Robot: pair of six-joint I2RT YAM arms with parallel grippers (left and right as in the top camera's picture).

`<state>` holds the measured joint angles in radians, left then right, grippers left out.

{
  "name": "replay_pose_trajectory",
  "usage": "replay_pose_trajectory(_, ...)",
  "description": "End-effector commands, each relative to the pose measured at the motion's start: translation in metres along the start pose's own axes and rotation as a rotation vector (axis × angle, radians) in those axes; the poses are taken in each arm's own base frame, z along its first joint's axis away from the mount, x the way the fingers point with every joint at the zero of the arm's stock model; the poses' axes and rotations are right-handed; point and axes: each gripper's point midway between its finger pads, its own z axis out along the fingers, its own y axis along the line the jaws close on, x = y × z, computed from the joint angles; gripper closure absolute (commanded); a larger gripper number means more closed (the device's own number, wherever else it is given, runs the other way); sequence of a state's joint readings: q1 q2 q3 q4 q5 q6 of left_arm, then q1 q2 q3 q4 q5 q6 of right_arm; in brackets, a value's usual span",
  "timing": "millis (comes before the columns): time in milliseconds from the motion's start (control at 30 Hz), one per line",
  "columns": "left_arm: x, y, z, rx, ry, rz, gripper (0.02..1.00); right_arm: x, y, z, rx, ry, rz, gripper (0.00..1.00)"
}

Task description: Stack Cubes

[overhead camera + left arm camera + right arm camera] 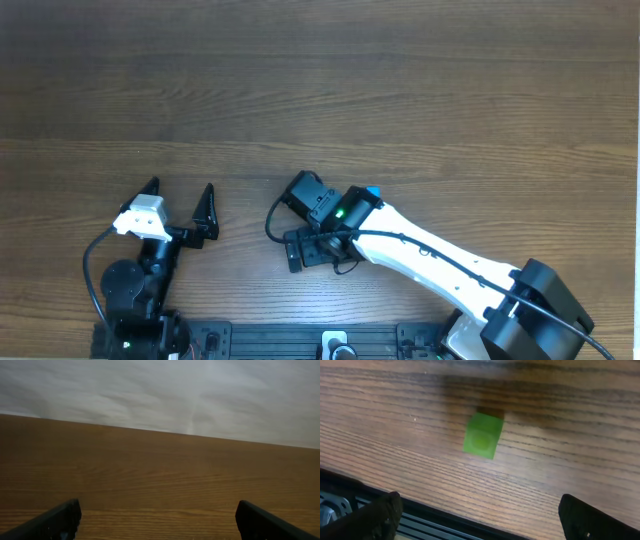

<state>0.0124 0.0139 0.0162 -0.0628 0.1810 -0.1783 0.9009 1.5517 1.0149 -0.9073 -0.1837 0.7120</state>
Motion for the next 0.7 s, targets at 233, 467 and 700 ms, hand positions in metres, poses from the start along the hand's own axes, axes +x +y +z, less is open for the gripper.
replay_pose_trajectory(233,0.003,-0.002,0.0,0.014,0.002,0.015,0.02,-0.007,-0.002,0.007,0.124,-0.092,0.054,0.009)
replay_pose_trajectory(467,0.003,-0.002,0.0,0.014,0.002,0.015,0.018,-0.014,-0.002,0.023,0.162,-0.113,0.059,0.009)
replay_pose_trajectory(700,0.003,-0.002,0.0,0.014,0.002,0.015,0.018,-0.022,-0.008,0.035,0.21,-0.146,0.138,0.042)
